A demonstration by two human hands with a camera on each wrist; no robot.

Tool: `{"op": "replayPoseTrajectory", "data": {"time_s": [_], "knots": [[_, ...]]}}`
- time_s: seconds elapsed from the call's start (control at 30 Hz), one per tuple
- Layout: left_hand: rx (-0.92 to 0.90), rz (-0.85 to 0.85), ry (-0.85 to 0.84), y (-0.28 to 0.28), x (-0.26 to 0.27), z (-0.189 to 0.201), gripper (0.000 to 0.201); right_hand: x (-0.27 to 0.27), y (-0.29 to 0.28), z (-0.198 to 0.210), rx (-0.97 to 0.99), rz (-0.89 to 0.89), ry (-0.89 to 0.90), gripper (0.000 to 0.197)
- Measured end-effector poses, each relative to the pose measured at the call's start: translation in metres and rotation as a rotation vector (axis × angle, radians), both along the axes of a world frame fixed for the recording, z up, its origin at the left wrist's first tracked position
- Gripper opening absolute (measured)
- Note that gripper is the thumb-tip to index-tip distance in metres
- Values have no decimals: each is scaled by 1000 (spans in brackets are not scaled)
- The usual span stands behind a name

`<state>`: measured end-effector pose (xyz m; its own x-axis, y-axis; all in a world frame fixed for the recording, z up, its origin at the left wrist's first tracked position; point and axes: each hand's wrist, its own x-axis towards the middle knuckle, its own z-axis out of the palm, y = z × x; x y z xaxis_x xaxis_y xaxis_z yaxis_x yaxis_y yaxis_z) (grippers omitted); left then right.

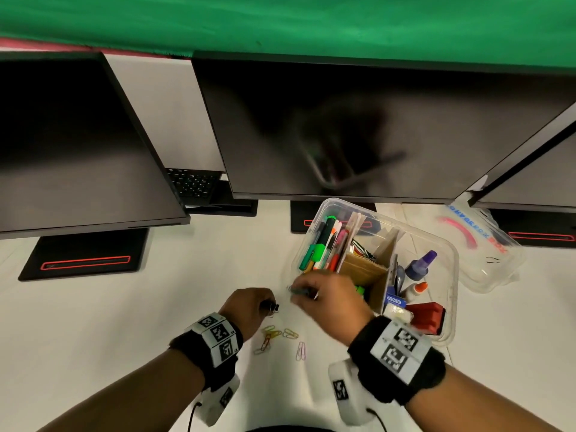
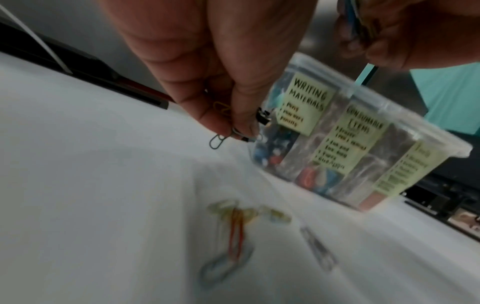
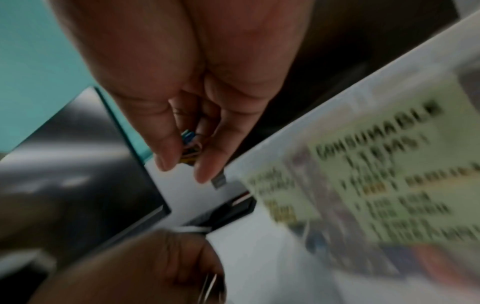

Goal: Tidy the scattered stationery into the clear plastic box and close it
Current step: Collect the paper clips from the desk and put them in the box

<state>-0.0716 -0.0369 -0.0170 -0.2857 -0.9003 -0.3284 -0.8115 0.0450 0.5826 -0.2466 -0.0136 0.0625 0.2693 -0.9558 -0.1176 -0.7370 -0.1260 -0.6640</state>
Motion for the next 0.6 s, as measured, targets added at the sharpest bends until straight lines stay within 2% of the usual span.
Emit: {"op": "replayPoseTrajectory", "data": {"time_s": [0.1,0.17,0.3,0.4,0.47,0.53,0.6], "knots": [[-49,34,80,-8,-5,19,15,-27,-23,23,-4,-259,-204,9],[-68,63,141,-12,-9,33,13,-48,-40,30,-20,-431,-321,12],[-68,138,270,-14,-19,57,22,-85,-68,21,-22,-651,-241,21],[-80,171,335,-13,-29,71,34,-96,-77,8,104,-611,-33,9],[-92,172,349,-13,-36,78,27,-96,-78,2,178,-533,116,21],[-113,166,346,-14,-44,84,17,-97,-74,6,179,-482,166,24],[-138,158,349,-15,-52,87,18,-99,-64,12,167,-424,194,28]]}}
